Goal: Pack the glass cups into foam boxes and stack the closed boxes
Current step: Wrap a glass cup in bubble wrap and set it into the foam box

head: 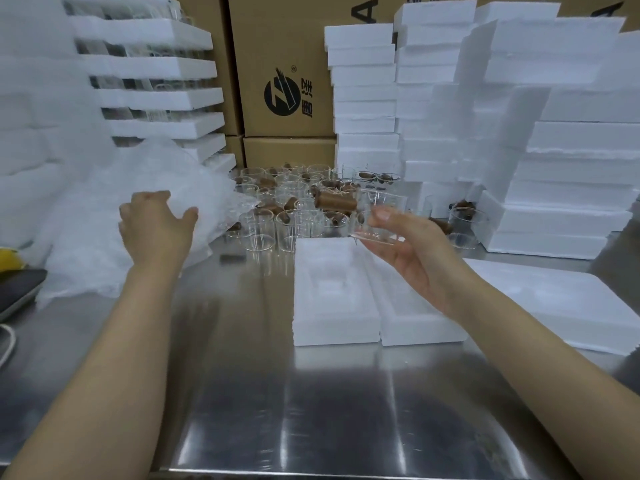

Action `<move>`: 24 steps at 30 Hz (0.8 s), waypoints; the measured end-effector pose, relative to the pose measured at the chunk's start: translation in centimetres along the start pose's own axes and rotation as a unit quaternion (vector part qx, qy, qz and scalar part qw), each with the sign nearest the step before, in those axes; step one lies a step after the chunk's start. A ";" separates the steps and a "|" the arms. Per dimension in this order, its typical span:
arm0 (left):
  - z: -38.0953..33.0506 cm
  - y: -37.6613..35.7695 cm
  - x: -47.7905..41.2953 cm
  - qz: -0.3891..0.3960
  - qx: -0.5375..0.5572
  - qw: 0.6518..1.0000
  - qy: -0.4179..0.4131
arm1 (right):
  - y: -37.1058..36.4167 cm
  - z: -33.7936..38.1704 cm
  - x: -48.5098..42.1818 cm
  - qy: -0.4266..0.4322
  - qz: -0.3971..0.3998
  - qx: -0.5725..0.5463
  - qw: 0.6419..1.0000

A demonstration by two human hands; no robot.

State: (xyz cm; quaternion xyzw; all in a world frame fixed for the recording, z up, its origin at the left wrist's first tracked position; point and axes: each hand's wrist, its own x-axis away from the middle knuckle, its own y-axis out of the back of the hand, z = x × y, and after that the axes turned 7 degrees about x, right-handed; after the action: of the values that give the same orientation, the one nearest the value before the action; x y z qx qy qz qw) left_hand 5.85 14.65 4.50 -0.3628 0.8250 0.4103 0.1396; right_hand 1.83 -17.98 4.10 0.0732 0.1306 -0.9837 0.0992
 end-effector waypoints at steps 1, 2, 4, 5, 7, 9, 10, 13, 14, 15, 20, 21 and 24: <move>0.3 -0.2 -0.1 0.012 -0.001 1.000 0.012 | 0.0 -0.1 0.0 -0.003 -0.005 0.003 1.000; 0.6 -0.4 -0.2 0.019 -0.006 1.000 0.021 | 0.0 -0.1 -0.1 -0.004 -0.007 0.006 1.000; 1.3 -0.6 -0.5 0.028 -0.018 0.999 0.037 | -0.1 0.0 -0.1 -0.002 -0.005 0.007 1.000; 1.7 -0.8 -0.6 0.033 -0.015 0.999 0.039 | -0.1 0.0 0.0 0.000 -0.005 0.004 1.000; 2.2 -0.9 -0.7 0.040 0.006 0.999 0.029 | 0.0 0.2 0.0 0.004 -0.011 -0.002 1.000; 1.6 -0.6 -0.5 0.014 0.024 1.000 0.008 | -0.1 0.3 0.2 0.007 -0.022 -0.004 1.000; 0.8 -0.3 -0.4 -0.019 0.039 0.999 -0.013 | -0.1 0.3 0.2 0.008 -0.030 -0.006 0.999; -3.2 0.8 0.4 -0.085 0.139 0.974 -0.157 | -0.1 0.5 0.4 0.021 -0.061 -0.020 0.998; -4.7 1.0 1.0 -0.065 0.179 0.958 -0.212 | -0.2 0.6 0.5 0.029 -0.062 -0.027 0.997; -6.2 1.0 1.7 -0.023 0.216 0.941 -0.260 | -0.2 0.7 0.5 0.036 -0.064 -0.035 0.997; -8.8 -1.3 5.6 0.217 0.188 0.895 -0.342 | -0.3 1.5 0.7 0.038 -0.094 -0.054 0.993; -8.8 -1.7 6.1 0.238 0.168 0.893 -0.342 | -0.2 1.5 0.7 0.037 -0.100 -0.053 0.993; -8.9 -2.0 6.6 0.281 0.171 0.899 -0.290 | -0.1 1.5 0.7 0.029 -0.113 -0.041 0.992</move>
State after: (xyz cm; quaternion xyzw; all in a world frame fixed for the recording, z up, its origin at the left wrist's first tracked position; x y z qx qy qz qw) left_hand 3.29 3.74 5.41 0.0482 0.8732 0.3720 0.3113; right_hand 0.93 -18.40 5.50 0.0821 0.1809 -0.9800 -0.0132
